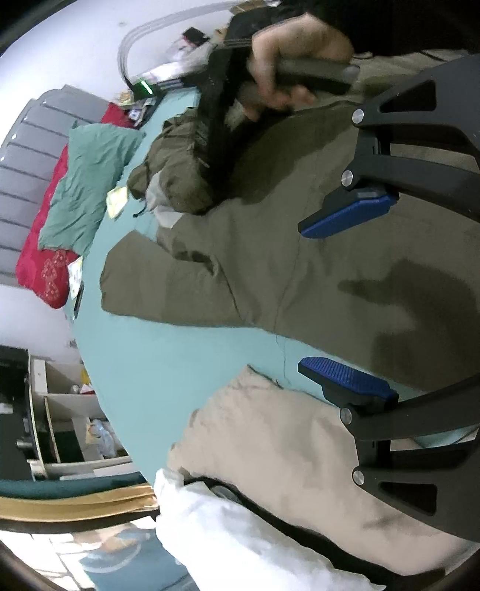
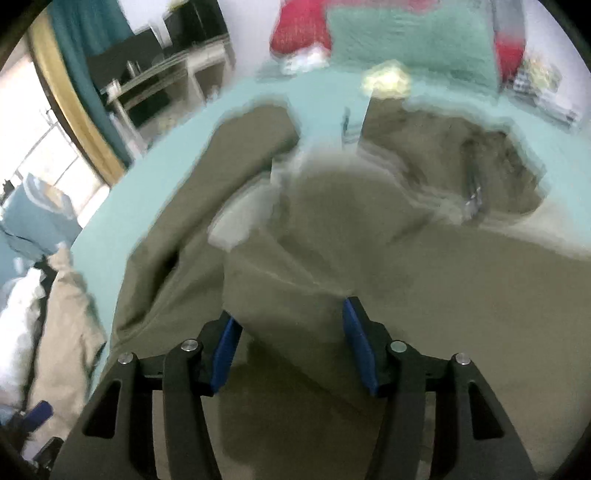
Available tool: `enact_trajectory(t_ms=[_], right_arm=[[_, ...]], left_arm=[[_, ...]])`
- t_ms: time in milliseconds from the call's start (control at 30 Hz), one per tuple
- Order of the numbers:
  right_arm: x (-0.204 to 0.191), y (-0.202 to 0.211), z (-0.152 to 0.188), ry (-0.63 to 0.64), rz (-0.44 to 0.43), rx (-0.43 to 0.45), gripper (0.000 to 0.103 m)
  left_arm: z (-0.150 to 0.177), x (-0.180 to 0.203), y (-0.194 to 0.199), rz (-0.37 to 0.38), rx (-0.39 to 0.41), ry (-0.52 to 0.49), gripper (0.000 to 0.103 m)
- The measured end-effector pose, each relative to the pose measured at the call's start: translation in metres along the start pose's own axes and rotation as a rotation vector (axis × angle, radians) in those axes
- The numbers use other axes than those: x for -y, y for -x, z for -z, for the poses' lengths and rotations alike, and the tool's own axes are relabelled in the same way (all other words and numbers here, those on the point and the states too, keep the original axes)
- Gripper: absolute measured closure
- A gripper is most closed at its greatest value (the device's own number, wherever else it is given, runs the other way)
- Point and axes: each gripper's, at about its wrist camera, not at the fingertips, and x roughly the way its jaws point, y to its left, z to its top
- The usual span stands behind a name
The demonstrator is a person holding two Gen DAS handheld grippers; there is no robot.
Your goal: Fold large clothes
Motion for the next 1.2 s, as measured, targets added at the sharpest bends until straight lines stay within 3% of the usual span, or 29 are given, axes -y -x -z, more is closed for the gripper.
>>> enact_trajectory(t_ms=[67, 167, 233, 367, 467, 567, 700, 767, 833, 867, 900, 933, 967, 1033, 1100, 1167, 1200], right_arm=[[0.001, -0.030, 0.004, 0.000, -0.021, -0.140, 0.037], [-0.012, -0.008, 0.005, 0.012, -0.055, -0.119, 0.034], [-0.023, 0.014, 0.007, 0.045, -0.069, -0.061, 0.031], [-0.048, 0.071, 0.001, 0.132, 0.000, 0.089, 0.026], [-0.054, 0.079, -0.027, 0.123, 0.078, 0.177, 0.012], [-0.067, 0.046, -0.086, 0.081, 0.134, 0.187, 0.012], [-0.089, -0.007, -0.141, 0.063, 0.120, 0.215, 0.012], [-0.104, -0.042, -0.161, 0.057, 0.116, 0.223, 0.012], [-0.118, -0.068, -0.175, 0.077, 0.108, 0.221, 0.012], [-0.125, -0.086, -0.187, 0.080, 0.101, 0.222, 0.012], [-0.127, -0.097, -0.191, 0.078, 0.094, 0.224, 0.012], [-0.130, -0.108, -0.196, 0.071, 0.091, 0.222, 0.012], [-0.132, -0.126, -0.205, 0.057, 0.089, 0.232, 0.012], [-0.135, -0.149, -0.215, 0.038, 0.119, 0.235, 0.012], [-0.140, -0.178, -0.227, 0.043, 0.148, 0.181, 0.012], [-0.142, -0.195, -0.232, 0.056, 0.119, 0.162, 0.012], [-0.142, -0.202, -0.233, 0.057, 0.150, 0.158, 0.012]], left_arm=[[0.000, 0.000, 0.003, 0.005, 0.007, -0.002, 0.032], [0.002, 0.001, 0.000, 0.028, -0.017, 0.000, 0.032], [0.004, -0.001, -0.002, 0.028, -0.030, 0.002, 0.032], [-0.001, -0.013, 0.000, 0.021, -0.022, 0.027, 0.032], [-0.007, -0.029, 0.006, 0.012, 0.012, 0.068, 0.032], [-0.008, -0.042, 0.007, 0.012, 0.025, 0.094, 0.032], [-0.005, -0.051, -0.002, -0.006, -0.002, 0.119, 0.032], [-0.003, -0.052, -0.003, -0.049, 0.040, 0.110, 0.032], [-0.003, -0.056, -0.013, -0.070, 0.005, 0.131, 0.032], [-0.001, -0.058, -0.014, -0.052, 0.023, 0.137, 0.032], [0.000, -0.058, -0.018, -0.088, 0.044, 0.120, 0.032], [0.000, -0.058, -0.028, -0.124, 0.004, 0.115, 0.032], [0.000, -0.061, -0.035, -0.104, -0.026, 0.126, 0.032], [0.000, -0.065, -0.042, -0.141, 0.011, 0.117, 0.032], [-0.006, -0.070, -0.053, -0.155, -0.037, 0.144, 0.032], [-0.009, -0.069, -0.055, -0.164, 0.006, 0.130, 0.032], [-0.012, -0.065, -0.061, -0.180, -0.025, 0.115, 0.032]])
